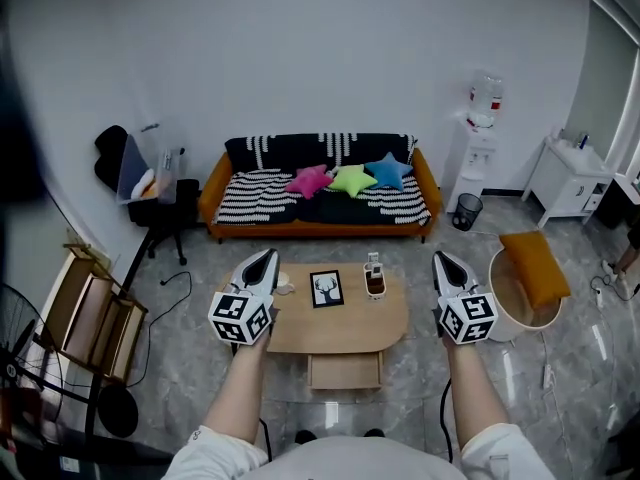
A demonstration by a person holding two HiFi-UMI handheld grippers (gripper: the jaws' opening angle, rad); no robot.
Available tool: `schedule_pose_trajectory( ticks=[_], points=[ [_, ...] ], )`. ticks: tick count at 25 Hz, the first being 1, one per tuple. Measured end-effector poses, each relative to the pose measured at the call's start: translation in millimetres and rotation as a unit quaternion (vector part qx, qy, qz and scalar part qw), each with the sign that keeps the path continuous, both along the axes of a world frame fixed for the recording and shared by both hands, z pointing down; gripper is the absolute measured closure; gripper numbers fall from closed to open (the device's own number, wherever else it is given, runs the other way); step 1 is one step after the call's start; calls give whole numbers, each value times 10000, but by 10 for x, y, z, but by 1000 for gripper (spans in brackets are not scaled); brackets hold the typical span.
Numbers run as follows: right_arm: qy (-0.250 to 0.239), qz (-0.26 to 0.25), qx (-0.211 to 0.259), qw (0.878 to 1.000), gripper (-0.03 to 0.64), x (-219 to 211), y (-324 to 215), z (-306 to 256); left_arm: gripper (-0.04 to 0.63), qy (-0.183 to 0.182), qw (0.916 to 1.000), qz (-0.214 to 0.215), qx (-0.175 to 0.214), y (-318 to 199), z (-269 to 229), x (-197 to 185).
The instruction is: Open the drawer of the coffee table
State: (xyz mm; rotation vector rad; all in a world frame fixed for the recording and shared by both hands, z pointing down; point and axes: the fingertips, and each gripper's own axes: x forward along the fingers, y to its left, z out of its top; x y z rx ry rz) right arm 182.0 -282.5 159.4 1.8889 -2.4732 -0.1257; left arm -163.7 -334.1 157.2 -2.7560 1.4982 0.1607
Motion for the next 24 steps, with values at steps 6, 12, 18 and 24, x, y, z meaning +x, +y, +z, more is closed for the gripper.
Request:
schedule_pose_trajectory(
  ticks=[6,12,18,24],
  points=[
    [-26,0,17,10000,614,-2,-116,44,595,-94,9999,-74,-69,-75,96,-7],
    [-45,-58,-13,10000,614,21,-210,91,597,-80,9998,-146,-117,-140,148,-7],
    [-45,-112,-27,9999,614,8,-254,101,597,-92,9997,-176,-119,-141,153,-10],
    [-44,-138,11,9999,614,16,-267,90,597,-84,9997,-193,-137,-146,170,6]
  ],
)
